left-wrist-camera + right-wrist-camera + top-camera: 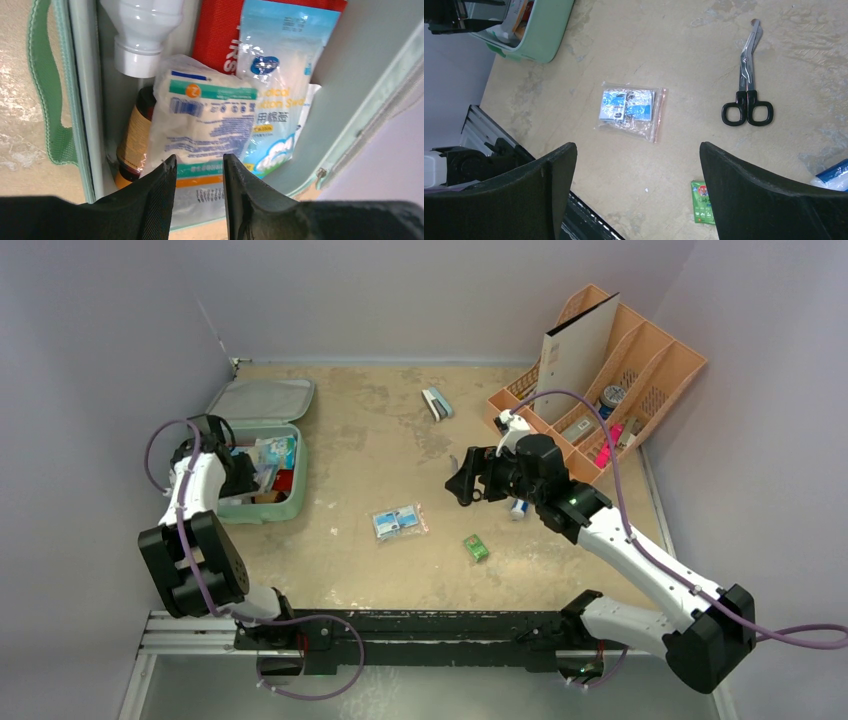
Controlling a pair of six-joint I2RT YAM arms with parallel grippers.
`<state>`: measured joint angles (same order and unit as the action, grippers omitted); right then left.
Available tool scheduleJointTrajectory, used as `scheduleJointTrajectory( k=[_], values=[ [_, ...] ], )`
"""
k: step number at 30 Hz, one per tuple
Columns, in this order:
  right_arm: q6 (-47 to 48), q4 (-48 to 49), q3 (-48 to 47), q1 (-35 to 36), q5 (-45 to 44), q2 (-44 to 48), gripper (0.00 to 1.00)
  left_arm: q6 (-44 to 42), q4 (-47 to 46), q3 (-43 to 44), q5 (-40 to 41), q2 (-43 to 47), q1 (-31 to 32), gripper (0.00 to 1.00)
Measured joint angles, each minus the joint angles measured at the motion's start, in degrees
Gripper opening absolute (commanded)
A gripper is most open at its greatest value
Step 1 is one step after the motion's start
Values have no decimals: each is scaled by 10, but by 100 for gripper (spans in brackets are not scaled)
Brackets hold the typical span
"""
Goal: Organize the medicine kit
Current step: Place the medical item at the medicine box.
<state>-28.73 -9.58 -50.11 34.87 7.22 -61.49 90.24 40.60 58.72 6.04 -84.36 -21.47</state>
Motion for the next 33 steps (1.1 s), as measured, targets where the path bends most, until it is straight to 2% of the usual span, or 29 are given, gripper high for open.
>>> scheduleJointTrajectory(
  k=[5, 14, 22, 33],
  values=[
    [-5, 0, 0, 0, 10, -4, 95, -35, 20, 31, -1, 5, 0, 34],
    [-9, 2, 0, 0, 16, -15, 95, -78, 11, 11, -51, 4, 0, 28],
    [-9, 2, 0, 0, 26, -31, 95, -106, -15, 4, -90, -56, 3, 27],
    [-9, 2, 0, 0, 28, -31, 96, -134, -32, 4, -102, -68, 7, 27]
  ],
)
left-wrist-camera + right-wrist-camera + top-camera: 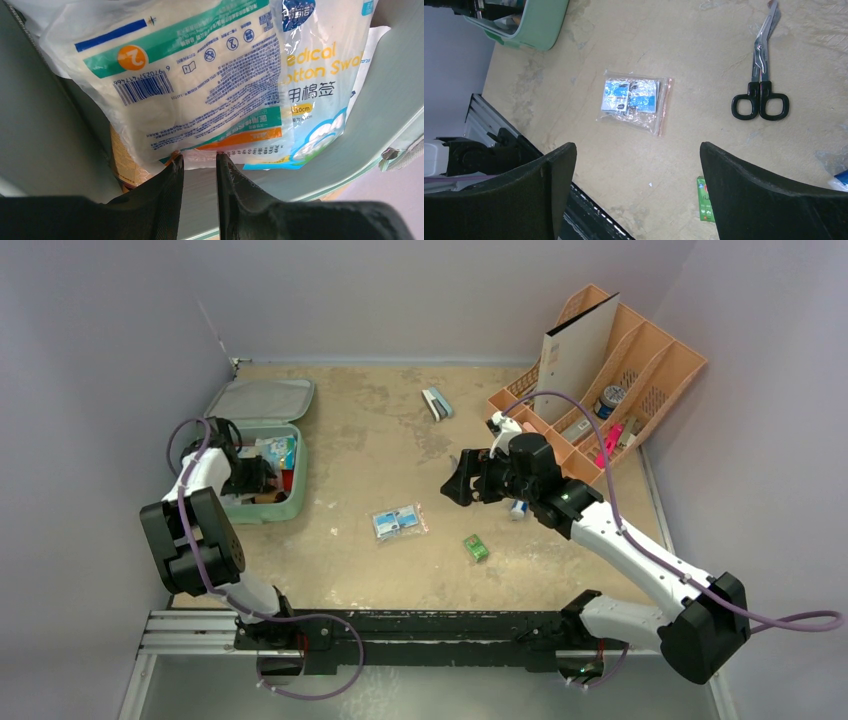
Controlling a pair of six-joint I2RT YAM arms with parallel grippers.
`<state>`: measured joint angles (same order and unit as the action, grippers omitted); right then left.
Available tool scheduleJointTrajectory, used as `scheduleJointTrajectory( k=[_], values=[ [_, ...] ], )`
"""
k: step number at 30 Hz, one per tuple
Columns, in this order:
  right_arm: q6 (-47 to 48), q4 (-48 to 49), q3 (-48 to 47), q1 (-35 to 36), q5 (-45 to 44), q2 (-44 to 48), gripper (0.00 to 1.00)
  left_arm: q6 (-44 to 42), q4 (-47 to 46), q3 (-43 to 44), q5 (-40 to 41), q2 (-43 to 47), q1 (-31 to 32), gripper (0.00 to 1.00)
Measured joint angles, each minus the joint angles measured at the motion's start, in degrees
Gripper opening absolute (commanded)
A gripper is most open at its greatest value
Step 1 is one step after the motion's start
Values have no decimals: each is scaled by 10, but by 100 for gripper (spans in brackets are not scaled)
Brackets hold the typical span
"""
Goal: Organize the medicine kit
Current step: Place the medical item at the medicine box, then pick up the medical item at the center of the board.
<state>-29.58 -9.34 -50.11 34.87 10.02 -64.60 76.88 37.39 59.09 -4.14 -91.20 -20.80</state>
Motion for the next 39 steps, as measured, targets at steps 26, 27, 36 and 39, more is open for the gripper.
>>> scheduleJointTrajectory(
  k=[26, 27, 36, 39],
  values=[
    [-8, -23, -1, 0, -10, 24, 99, -471, -25, 109, -10, 78, 192, 36],
    [-6, -28, -3, 0, -14, 28, 99, -492, -26, 109, -24, 78, 196, 36],
    [12, -64, -27, 0, -57, 80, 99, -637, -18, 108, -102, 78, 303, 39],
    [15, -78, -27, 0, -72, 98, 99, -673, -15, 108, -108, 74, 358, 39]
  ],
)
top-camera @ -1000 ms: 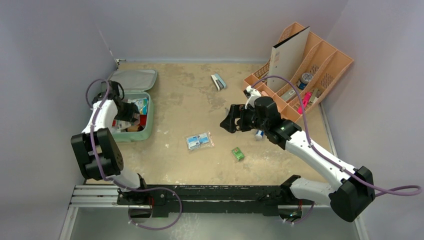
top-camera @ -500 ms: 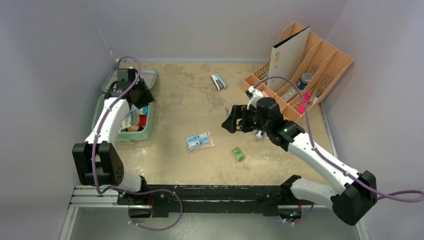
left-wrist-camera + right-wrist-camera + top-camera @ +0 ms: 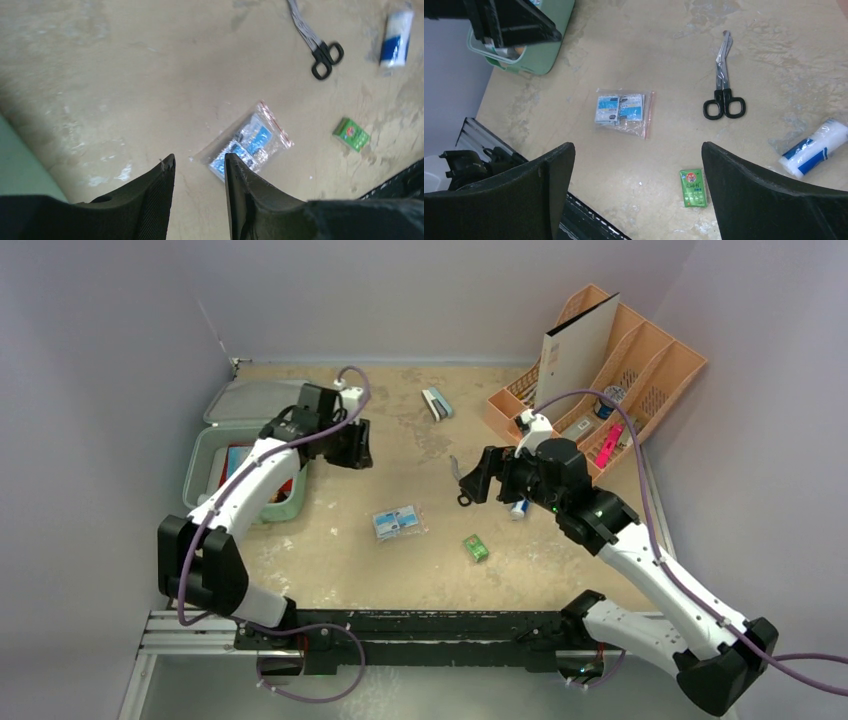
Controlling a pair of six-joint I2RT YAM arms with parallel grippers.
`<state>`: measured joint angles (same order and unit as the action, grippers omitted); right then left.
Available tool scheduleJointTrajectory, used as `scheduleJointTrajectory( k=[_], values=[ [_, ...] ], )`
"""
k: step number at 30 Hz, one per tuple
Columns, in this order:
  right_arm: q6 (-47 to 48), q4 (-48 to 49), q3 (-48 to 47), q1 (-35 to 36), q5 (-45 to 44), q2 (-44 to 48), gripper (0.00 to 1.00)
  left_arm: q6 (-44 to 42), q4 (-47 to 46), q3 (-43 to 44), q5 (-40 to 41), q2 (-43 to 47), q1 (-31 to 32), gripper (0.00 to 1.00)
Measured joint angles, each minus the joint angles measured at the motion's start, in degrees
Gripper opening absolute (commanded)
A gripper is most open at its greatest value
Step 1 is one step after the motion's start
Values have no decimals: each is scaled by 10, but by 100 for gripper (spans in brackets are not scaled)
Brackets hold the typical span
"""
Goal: Organize the medicine kit
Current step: Pick up the medical item at the center of the board.
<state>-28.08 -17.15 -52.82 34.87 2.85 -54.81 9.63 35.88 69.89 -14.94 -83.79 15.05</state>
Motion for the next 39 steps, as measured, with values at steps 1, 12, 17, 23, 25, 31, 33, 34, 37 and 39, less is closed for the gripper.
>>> scheduleJointTrajectory(
  k=[1, 12, 17, 23, 25, 31, 33, 34, 37, 39],
  values=[
    [0, -3, 0, 0, -4, 7, 99, -10, 3, 0, -3, -3, 17, 39],
    [-2, -10, 0, 0, -20, 52, 99, -68, 58, 16, -47, -89, 105, 41],
    [-3, -28, -2, 0, -34, 67, 99, -74, 63, 33, -46, -117, 140, 40],
    [-5, -31, -2, 0, -34, 95, 99, -75, 75, 45, -27, -150, 167, 40],
    [-4, -30, -2, 0, -34, 95, 99, -75, 82, 45, -19, -157, 174, 40],
    [-4, -29, -2, 0, -33, 91, 99, -76, 88, 44, -9, -165, 193, 39],
    [-4, -26, -2, 0, -33, 92, 99, -75, 87, 44, -9, -172, 198, 37],
    [-4, -24, -2, 0, -33, 93, 99, -75, 86, 44, -9, -176, 200, 37],
    [-3, -23, -2, 0, -33, 95, 99, -75, 85, 44, -2, -203, 209, 38],
    [-1, -24, -2, 0, -33, 95, 99, -75, 85, 44, 8, -223, 215, 38]
  ],
)
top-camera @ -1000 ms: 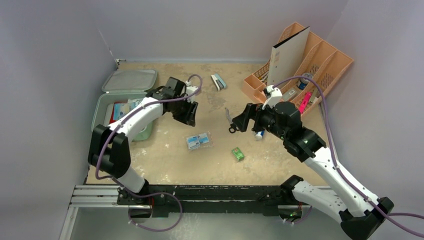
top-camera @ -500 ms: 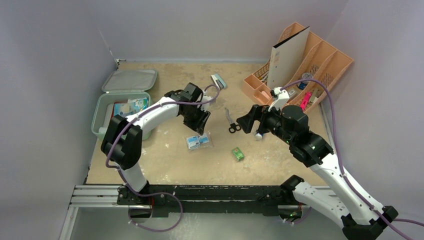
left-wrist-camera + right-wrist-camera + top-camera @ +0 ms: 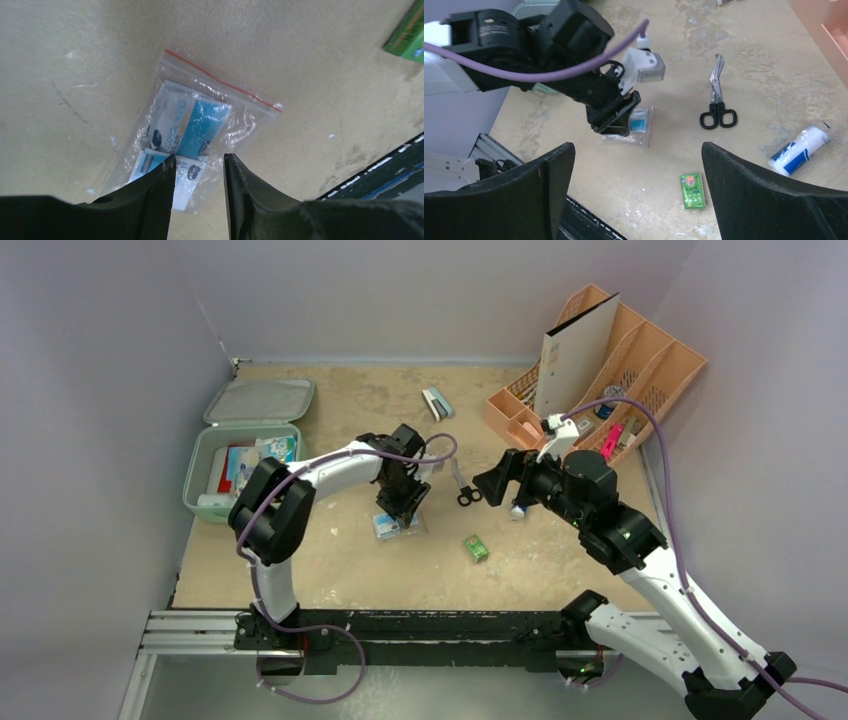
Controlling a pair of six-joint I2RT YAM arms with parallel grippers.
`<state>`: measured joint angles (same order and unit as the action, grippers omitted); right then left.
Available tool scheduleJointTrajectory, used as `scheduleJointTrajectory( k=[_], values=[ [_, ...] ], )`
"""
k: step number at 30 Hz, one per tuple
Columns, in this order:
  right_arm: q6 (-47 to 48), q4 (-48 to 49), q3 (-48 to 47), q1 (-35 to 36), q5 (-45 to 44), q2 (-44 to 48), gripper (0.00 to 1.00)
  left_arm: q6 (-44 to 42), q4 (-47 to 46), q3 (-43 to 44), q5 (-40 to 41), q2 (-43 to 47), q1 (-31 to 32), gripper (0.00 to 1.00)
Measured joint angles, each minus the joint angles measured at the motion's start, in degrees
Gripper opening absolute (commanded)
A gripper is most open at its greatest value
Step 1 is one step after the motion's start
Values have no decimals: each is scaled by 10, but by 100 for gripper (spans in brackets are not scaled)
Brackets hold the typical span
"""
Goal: Organize the medicine kit
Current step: Pick up the medical item at the center of the board.
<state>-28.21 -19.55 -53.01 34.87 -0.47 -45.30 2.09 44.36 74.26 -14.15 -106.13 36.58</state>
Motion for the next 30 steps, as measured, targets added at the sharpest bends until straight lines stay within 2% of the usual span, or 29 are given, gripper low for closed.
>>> scheduleJointTrajectory(
  k=[4, 14, 19, 30],
  values=[
    [0, 0, 2, 0, 0, 5, 99, 0, 1, 0, 18, -31, 16, 38],
    [2, 2, 18, 0, 0, 18, 99, 5, -7, -3, 56, -31, 26, 39],
    [4, 3, 22, 0, 0, 17, 99, 13, -18, -10, 70, -27, 29, 22],
    [8, 11, 41, 0, 0, 18, 99, 30, -16, -5, 101, -20, 30, 10]
  ],
)
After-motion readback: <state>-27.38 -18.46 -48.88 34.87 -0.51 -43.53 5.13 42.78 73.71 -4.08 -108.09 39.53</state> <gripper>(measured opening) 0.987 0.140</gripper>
